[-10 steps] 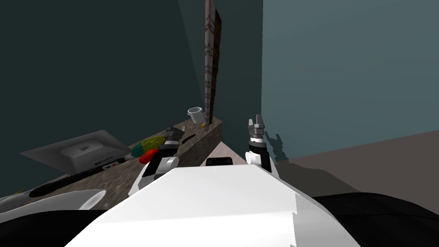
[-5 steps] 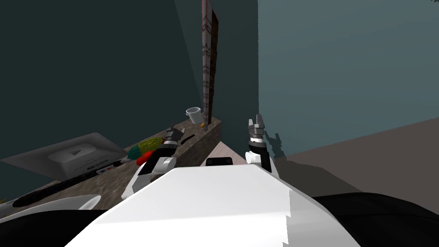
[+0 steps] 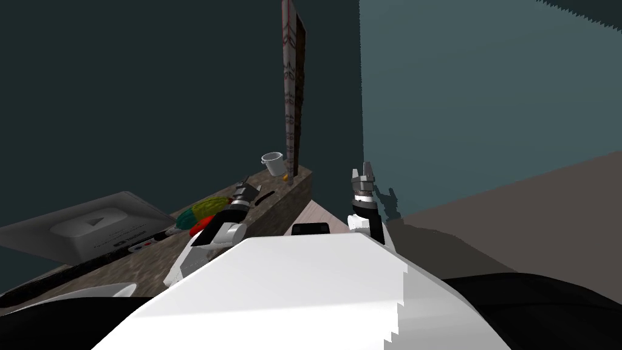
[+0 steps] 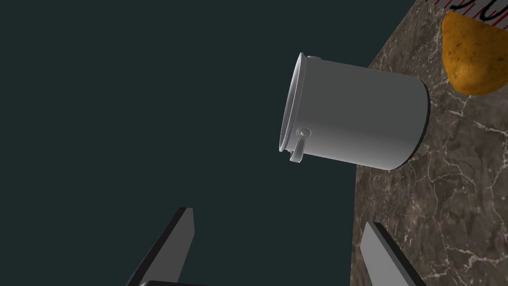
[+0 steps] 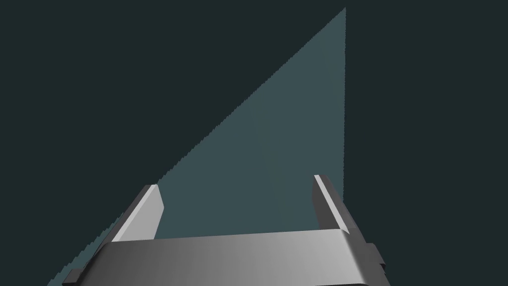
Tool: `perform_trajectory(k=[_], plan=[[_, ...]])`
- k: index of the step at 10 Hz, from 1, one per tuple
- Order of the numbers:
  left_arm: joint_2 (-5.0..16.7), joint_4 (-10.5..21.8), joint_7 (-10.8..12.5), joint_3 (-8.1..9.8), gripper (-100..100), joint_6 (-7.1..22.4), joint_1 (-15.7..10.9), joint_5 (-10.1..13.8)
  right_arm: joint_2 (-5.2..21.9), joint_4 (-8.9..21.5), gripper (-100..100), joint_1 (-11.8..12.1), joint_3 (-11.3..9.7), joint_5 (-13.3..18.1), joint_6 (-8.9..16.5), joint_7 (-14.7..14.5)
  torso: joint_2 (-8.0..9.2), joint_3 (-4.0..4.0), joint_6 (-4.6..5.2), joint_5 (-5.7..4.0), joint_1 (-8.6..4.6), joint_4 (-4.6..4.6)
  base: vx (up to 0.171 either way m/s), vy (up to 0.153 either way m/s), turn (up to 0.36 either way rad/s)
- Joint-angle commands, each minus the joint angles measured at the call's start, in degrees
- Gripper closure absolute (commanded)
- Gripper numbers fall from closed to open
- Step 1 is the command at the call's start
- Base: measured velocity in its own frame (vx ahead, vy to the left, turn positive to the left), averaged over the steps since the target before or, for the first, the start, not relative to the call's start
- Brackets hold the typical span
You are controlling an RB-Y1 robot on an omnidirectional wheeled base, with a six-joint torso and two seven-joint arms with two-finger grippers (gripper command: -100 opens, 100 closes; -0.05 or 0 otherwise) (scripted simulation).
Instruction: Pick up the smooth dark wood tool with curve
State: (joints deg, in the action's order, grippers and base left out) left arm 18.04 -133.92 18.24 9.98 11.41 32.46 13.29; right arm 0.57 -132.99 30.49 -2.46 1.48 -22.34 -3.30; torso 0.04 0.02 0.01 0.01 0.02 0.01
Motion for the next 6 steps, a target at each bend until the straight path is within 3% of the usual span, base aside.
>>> perform_trajectory(k=[1,2,3,5,6], plan=[[0.42,0.04,0.74,0.57,-100,2.86,0.14,0.44,0.00,0.00,0,0.00,0.00,0.00,0.00,0.00,0.00,0.00,0.00,0.00,0.00,0.00,-0.013,0.008,-0.070],[0.42,0.04,0.74,0.57,-100,4.00,0.14,0.44,0.00,0.00,0,0.01,0.00,0.00,0.00,0.00,0.01,0.01,-0.02,0.01,0.01,0.00,-0.006,0.006,0.019],[1.13,0.00,2.09,1.78,-100,5.89,0.22,1.30,0.00,0.00,0,0.01,0.00,0.00,0.00,0.00,-0.02,-0.01,-0.03,0.01,0.01,0.00,-0.010,0.003,-0.122],[1.13,0.00,2.09,1.78,-100,8.76,0.22,1.30,0.00,0.00,0,0.01,0.00,0.00,0.00,0.00,-0.01,0.00,-0.02,0.01,0.02,0.00,-0.009,0.008,-0.034],[1.74,0.01,3.49,3.00,-100,10.36,0.23,2.15,0.00,0.00,0,0.01,0.00,0.00,0.00,0.00,-0.02,-0.01,-0.03,0.01,0.01,0.00,-0.012,0.001,-0.120]])
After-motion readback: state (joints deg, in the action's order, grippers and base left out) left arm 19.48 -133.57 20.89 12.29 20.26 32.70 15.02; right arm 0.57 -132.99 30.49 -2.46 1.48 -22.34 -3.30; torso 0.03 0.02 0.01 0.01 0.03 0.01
